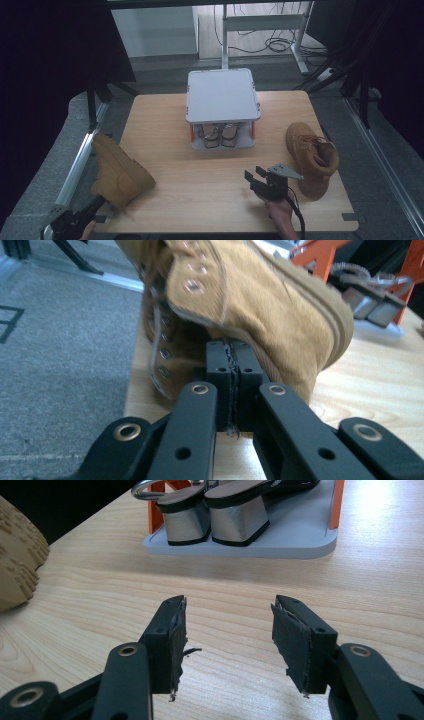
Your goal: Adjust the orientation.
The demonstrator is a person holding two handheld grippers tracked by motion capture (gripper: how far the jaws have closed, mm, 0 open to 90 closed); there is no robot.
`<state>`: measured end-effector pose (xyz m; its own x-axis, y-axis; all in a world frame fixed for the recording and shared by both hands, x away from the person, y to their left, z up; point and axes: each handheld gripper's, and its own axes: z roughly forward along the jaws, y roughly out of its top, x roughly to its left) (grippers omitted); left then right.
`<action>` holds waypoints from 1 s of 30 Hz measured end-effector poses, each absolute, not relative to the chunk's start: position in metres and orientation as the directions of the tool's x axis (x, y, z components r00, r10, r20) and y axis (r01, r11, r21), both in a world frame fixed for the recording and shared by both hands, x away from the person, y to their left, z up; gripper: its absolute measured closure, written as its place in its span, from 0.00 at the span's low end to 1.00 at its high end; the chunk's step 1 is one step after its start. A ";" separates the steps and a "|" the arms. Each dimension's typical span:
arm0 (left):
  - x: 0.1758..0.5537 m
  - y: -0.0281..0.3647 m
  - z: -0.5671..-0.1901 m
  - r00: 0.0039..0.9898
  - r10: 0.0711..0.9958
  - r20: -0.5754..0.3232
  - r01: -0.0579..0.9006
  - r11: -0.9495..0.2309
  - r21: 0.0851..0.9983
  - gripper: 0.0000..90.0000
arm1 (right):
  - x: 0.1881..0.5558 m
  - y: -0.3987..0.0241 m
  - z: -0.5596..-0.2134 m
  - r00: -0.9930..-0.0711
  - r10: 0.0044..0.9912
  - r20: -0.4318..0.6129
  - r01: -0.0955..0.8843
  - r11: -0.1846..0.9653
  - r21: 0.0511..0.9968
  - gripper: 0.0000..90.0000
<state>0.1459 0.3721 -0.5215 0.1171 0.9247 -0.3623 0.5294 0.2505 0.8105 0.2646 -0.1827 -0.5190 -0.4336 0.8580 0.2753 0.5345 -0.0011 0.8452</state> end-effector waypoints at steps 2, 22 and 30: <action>0.149 0.369 -0.525 0.127 0.921 -0.368 0.542 0.246 0.803 0.99 | 0.264 -0.182 -0.520 -0.434 0.860 0.269 0.535 0.006 0.845 0.53; 0.155 0.369 -0.523 0.131 0.913 -0.385 0.546 0.258 0.797 0.99 | 0.265 -0.180 -0.523 -0.437 0.860 0.263 0.542 0.018 0.840 0.53; 0.157 0.367 -0.518 0.142 0.912 -0.384 0.537 0.255 0.804 0.99 | 0.265 -0.179 -0.524 -0.435 0.861 0.264 0.546 0.019 0.838 0.53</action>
